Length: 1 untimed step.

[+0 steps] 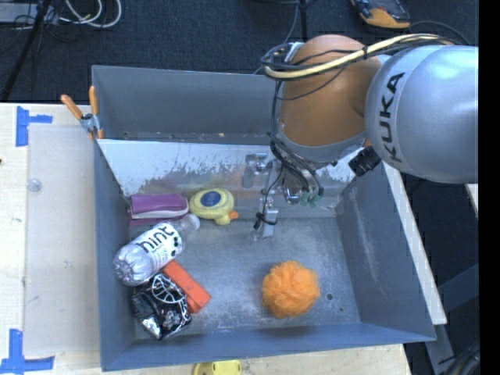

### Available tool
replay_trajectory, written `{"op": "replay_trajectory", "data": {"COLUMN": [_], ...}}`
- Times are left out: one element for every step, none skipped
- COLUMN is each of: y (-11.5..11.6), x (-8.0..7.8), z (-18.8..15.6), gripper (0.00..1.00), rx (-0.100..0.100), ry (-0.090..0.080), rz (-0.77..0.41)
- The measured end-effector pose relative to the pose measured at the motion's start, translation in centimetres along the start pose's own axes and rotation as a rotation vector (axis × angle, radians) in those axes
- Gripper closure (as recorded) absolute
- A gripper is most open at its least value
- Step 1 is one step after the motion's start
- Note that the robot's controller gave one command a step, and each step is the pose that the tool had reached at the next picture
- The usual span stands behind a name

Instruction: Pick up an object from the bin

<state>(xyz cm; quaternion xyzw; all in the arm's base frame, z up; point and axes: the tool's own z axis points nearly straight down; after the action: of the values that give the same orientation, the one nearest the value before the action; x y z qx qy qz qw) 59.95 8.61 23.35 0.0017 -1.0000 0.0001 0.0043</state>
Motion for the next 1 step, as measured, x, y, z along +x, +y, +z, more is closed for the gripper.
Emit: {"op": "replay_trajectory", "data": {"y": [-0.04], "x": [-0.11], "z": [-0.49], "gripper": [0.00], "rx": [-0.001], "ry": [-0.007], "rz": [0.002]}}
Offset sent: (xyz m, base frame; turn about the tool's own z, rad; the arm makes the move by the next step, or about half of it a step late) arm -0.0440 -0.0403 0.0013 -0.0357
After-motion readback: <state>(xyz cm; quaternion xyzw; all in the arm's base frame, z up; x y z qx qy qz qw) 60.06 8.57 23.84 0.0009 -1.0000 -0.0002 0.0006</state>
